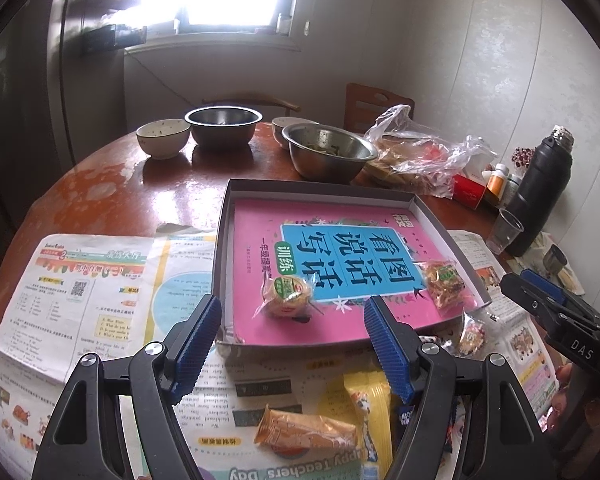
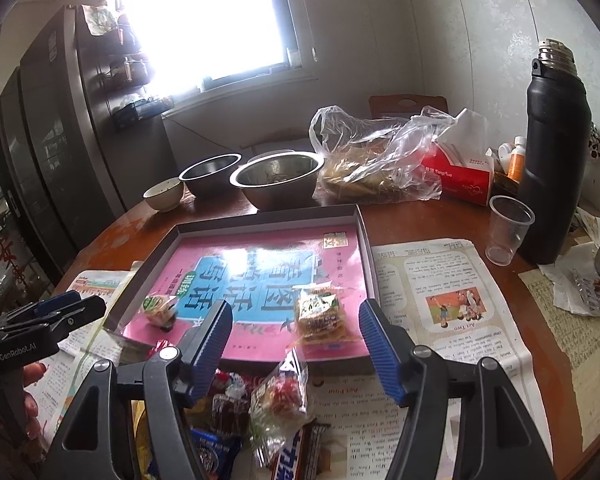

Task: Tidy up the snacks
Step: 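Move both tools back from the tray to the snack pile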

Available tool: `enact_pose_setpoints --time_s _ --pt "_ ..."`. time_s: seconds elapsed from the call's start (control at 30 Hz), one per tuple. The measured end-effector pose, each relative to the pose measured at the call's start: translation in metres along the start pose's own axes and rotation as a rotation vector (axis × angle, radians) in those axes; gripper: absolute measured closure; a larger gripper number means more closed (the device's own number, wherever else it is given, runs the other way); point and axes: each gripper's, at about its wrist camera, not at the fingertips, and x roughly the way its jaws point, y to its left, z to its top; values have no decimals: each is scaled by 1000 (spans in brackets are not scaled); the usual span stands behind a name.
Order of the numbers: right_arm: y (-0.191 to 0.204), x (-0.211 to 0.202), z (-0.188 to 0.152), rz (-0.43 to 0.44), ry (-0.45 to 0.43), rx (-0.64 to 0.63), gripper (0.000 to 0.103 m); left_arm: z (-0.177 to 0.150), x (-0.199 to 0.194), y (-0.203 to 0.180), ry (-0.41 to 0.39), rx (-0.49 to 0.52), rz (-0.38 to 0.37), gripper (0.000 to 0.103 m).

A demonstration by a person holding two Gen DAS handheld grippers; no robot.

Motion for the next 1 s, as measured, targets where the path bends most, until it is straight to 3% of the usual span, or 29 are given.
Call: enact_pose_setpoints --time_s 1.0 --pt "-4 -30 -43 -24 62 -3 37 -39 -19 -6 63 37 -9 27"
